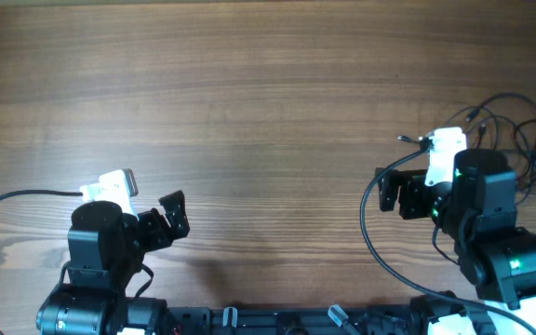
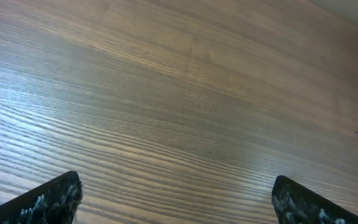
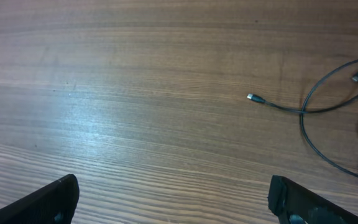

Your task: Untangle cables

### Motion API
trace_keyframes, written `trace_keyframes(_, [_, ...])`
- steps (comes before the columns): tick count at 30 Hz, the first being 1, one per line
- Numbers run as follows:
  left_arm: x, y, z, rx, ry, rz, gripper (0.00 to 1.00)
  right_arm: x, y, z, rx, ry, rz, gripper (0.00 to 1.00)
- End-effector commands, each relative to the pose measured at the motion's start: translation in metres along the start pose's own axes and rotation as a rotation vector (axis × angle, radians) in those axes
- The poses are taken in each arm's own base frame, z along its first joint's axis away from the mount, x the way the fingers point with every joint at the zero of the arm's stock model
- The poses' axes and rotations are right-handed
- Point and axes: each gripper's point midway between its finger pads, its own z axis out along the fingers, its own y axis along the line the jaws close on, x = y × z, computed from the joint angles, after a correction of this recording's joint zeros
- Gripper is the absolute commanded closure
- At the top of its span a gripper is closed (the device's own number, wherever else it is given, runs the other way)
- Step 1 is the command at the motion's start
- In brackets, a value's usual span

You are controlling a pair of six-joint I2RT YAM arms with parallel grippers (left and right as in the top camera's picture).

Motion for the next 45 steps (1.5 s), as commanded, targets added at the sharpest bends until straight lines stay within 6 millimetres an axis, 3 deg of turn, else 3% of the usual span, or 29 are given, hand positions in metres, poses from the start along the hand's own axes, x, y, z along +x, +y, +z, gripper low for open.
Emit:
trace_keyframes(1, [0.002, 0.003, 0.002, -0.010, 0.004, 0.018, 0.00, 0.001, -0.003, -0.006, 0.014, -0.026, 0.005, 0.00])
trace_keyframes(15, [0.002, 0.003, 0.002, -0.010, 0.004, 0.018, 0.00, -0.006, -0.004, -0.068, 0.030, -0.321, -0.104, 0.00])
trace_keyframes(24, [0.002, 0.003, 0.002, -0.010, 0.004, 0.019, 0.00, -0.005, -0.009, -0.045, 0.010, -0.694, -0.120, 0.00])
trace_keyframes(34, [0.002, 0.003, 0.002, -0.010, 0.004, 0.018, 0.00, -0.014, -0.035, -0.047, 0.090, -0.882, -0.033, 0.00])
trace_keyframes(45, [0.002, 0.003, 0.002, -0.010, 0.004, 0.018, 0.00, -0.024, -0.041, -0.048, 0.097, -1.135, -0.054, 0.00])
